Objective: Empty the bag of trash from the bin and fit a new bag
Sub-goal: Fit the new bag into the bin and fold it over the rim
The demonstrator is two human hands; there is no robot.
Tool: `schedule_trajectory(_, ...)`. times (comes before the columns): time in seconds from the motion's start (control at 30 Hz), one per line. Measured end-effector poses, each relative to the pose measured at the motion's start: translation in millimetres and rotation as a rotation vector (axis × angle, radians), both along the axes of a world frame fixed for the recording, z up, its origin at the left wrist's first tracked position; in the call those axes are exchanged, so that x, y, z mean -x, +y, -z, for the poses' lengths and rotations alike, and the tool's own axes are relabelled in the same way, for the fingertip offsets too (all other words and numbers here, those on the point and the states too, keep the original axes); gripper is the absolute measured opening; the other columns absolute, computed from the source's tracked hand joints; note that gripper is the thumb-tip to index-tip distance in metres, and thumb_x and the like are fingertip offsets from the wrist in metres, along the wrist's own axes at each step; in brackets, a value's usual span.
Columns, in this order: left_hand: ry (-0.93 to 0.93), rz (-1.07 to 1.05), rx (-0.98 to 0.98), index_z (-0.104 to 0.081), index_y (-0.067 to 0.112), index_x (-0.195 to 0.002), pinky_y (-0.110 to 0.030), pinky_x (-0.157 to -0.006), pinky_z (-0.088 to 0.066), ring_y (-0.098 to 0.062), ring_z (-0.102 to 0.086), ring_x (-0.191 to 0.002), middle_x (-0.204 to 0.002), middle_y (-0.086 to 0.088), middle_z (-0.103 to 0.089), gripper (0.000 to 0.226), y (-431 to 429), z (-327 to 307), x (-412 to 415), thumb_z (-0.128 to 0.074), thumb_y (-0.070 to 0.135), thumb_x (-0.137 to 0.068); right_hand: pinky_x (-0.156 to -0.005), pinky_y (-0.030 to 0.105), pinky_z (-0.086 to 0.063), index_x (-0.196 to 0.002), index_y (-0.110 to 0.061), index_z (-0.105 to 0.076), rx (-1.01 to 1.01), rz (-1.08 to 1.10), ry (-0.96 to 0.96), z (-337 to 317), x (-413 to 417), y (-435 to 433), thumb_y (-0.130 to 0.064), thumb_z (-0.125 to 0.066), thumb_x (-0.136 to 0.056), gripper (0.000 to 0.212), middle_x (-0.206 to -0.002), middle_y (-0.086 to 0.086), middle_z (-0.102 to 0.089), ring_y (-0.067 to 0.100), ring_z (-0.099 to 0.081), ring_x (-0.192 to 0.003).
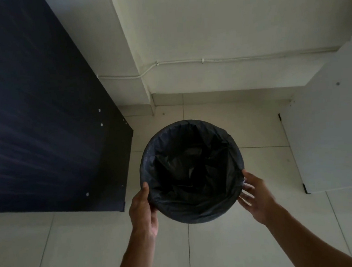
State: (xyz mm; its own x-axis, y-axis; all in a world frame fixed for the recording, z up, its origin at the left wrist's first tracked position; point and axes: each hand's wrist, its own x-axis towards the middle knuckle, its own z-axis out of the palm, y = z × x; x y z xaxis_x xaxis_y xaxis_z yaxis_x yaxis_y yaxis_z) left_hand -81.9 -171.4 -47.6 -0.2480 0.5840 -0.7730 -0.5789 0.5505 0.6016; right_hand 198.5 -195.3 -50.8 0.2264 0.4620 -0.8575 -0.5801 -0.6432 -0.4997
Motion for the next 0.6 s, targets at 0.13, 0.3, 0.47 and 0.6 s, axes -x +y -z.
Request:
schedule_trajectory(0.13, 0.033, -0.023, -0.002, -0.064, 0.009, -0.121, -0.049, -0.097, -0.052, -0.031, -0.067, -0.107, -0.117, -0.016, -0.070, 0.043, 13, 1, 3, -0.075, 0.024, -0.082, -0.082, 0.038, -0.049, -0.117, -0.017, -0.061, -0.055, 0.027, -0.091, 3, 2, 20, -0.049, -0.061, -0.091, 0.041, -0.111, 0.006, -0.065, 0.025, -0.062, -0.103)
schedule_trajectory(0.3, 0.154, -0.020, -0.018, -0.065, 0.007, -0.118, -0.044, -0.092, -0.055, -0.029, -0.069, -0.101, -0.107, -0.014, -0.072, 0.033, 38, -7, 5, -0.071, 0.022, -0.089, -0.078, 0.038, -0.051, -0.112, -0.009, -0.062, -0.149, -0.004, -0.094, 7, 10, 28, -0.030, -0.050, -0.101, 0.026, -0.107, 0.011, -0.065, 0.026, -0.064, -0.095)
schedule_trajectory(0.47, 0.399, 0.078, 0.254, -0.062, 0.015, -0.093, -0.048, -0.094, -0.052, -0.034, -0.066, -0.101, -0.111, -0.012, -0.069, 0.077, 38, 14, 5, -0.040, 0.086, -0.071, -0.081, 0.041, -0.053, -0.110, -0.014, -0.064, -0.064, 0.000, -0.328, 9, 19, 22, -0.055, -0.049, -0.095, 0.046, -0.103, 0.013, -0.068, 0.028, -0.065, -0.092)
schedule_trajectory(0.6, 0.570, 0.061, 0.391, -0.060, -0.006, -0.120, -0.047, -0.098, -0.047, -0.045, -0.059, -0.110, -0.122, -0.028, -0.061, 0.082, 27, -3, -10, -0.025, 0.064, -0.097, -0.083, 0.035, -0.052, -0.100, -0.020, -0.065, -0.051, 0.022, -0.421, 6, 22, 44, -0.061, -0.053, -0.090, 0.044, -0.097, 0.003, -0.066, 0.022, -0.062, -0.092)
